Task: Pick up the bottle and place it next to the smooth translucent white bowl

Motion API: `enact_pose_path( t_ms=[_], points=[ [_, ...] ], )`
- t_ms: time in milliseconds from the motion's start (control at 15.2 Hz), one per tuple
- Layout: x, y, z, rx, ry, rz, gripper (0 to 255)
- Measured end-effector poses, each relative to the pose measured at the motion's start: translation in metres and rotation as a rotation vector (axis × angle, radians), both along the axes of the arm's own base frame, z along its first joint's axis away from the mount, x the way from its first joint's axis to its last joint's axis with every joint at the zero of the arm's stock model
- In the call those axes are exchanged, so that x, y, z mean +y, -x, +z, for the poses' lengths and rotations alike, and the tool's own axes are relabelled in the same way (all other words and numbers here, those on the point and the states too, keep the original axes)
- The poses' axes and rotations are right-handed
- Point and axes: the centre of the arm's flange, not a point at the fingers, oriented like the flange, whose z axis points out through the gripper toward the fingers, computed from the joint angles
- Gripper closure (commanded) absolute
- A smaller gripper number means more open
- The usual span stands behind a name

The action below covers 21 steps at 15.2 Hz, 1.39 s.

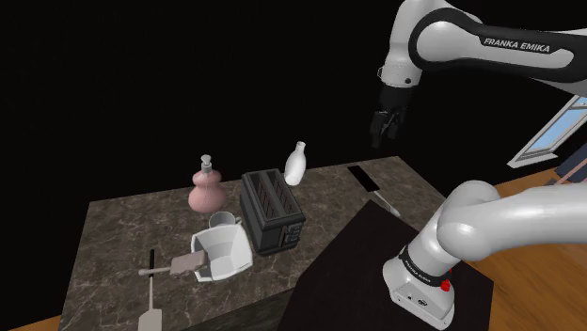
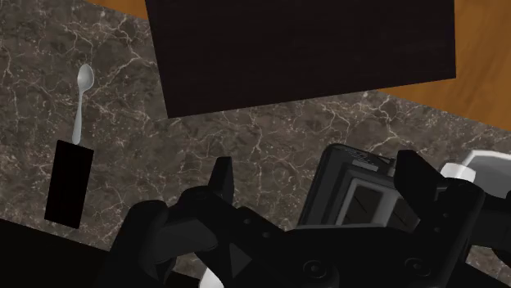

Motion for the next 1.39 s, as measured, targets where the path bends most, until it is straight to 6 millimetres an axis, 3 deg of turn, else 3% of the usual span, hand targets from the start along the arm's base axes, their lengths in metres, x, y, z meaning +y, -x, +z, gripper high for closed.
enact_pose_path(
  t_ms=[132, 330, 1386],
  points=[
    [-0.002, -0.004, -0.004, -0.001, 0.000, -0.001, 0],
    [-0.013, -0.025, -0.024, -0.011, 0.000, -0.006, 0],
    [-0.085, -0.165, -0.151, -0.078, 0.004, -0.038, 0]
  ],
)
